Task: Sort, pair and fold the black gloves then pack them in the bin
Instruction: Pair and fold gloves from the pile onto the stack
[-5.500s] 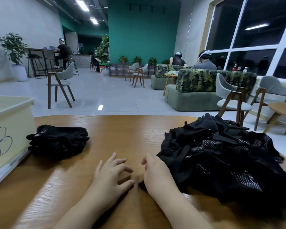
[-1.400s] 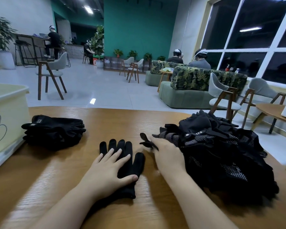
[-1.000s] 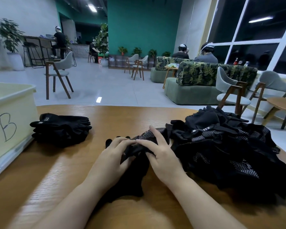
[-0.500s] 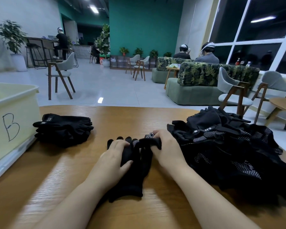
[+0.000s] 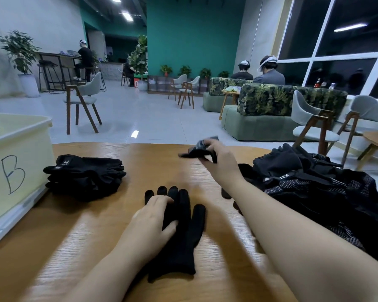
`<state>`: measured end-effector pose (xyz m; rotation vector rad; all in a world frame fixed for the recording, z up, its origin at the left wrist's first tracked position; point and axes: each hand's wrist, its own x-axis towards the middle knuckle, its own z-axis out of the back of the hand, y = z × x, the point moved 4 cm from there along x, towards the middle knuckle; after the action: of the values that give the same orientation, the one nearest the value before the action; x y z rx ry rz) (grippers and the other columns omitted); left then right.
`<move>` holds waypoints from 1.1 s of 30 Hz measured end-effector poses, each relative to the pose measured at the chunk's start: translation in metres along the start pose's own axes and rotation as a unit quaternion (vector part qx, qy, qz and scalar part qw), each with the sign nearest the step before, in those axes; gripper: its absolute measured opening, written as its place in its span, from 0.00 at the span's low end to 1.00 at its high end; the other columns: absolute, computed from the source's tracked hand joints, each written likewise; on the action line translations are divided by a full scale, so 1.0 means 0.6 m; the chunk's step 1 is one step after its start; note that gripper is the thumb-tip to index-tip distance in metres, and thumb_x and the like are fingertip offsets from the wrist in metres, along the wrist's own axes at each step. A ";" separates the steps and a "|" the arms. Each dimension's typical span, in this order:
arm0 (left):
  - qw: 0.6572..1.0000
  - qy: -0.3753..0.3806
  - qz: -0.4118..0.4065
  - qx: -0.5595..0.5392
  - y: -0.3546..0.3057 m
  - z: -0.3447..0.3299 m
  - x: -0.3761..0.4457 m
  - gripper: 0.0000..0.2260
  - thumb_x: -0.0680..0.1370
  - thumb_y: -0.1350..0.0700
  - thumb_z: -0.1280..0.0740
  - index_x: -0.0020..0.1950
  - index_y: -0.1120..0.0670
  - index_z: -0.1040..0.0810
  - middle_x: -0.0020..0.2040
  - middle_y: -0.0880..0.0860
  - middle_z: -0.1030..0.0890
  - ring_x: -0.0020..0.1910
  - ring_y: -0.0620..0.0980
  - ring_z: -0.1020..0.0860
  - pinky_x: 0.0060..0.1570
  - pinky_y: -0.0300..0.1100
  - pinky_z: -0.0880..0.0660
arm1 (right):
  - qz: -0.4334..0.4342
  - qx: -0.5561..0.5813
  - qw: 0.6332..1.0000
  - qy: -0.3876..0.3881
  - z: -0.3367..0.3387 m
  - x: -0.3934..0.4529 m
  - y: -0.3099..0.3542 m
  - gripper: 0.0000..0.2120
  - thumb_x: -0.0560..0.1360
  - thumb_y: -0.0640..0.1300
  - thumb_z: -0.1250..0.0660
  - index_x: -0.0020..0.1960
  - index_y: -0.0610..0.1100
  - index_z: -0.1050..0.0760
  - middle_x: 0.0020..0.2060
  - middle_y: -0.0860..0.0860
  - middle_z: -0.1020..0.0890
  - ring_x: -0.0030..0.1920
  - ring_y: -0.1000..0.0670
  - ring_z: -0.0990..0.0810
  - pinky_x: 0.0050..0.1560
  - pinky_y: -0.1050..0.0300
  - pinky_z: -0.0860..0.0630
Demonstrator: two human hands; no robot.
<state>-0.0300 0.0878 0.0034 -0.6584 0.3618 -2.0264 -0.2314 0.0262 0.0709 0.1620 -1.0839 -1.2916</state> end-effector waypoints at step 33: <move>0.966 0.201 -0.099 0.129 -0.036 -0.029 -0.017 0.43 0.58 0.26 0.70 0.74 0.33 0.54 0.73 0.33 0.61 0.71 0.34 0.65 0.71 0.40 0.65 | -0.153 -0.491 0.848 0.126 0.216 -0.133 0.004 0.23 0.77 0.58 0.40 0.70 0.53 0.35 0.68 0.50 0.32 0.71 0.47 0.40 0.70 0.44 0.44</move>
<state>-0.0509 0.1074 -0.0030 -0.1216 0.2660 -2.3482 -0.3134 0.1517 0.0971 -0.2781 -0.0750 -1.9069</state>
